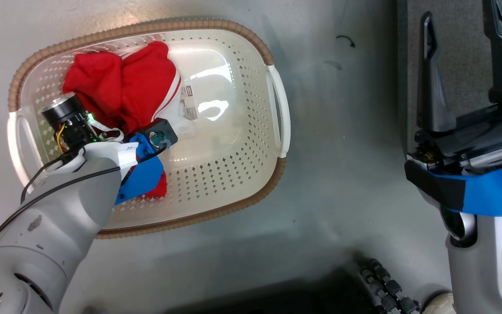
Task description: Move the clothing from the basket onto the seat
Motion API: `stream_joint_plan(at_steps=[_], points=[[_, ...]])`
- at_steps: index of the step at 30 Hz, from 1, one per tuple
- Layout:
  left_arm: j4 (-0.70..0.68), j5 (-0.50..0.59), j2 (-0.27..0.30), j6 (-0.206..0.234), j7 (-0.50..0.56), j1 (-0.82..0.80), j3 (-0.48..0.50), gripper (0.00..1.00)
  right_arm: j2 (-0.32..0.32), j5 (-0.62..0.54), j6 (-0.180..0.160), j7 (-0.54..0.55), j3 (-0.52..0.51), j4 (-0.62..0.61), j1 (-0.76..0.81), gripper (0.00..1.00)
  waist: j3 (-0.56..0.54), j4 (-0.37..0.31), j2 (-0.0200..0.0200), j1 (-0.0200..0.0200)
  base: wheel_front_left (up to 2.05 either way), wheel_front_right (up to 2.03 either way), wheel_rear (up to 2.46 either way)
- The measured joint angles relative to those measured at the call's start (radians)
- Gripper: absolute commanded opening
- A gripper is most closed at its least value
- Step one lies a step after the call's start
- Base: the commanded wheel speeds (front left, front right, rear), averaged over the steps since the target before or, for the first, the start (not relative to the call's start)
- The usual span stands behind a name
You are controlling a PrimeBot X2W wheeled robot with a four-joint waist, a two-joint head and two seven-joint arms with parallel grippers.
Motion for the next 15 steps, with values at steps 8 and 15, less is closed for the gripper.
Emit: stream_joint_plan(at_steps=[8, 15], points=[[-0.012, -0.063, -0.018, 0.0, -0.09, 0.013, 0.0, 0.0, 0.0, 0.005, 0.0, 0.0, -0.004, 0.027, -0.003, 1.0, -0.059, 0.006, 0.0, 0.0, 0.0, 0.0, 0.0], [-0.02, -0.127, -0.036, 0.0, -0.173, 0.056, 0.0, 0.0, 0.0, 0.009, 0.0, 0.0, -0.009, 0.068, 0.004, 1.0, -0.142, 0.027, 0.0001, 0.0, 0.0, 0.0, 0.0]])
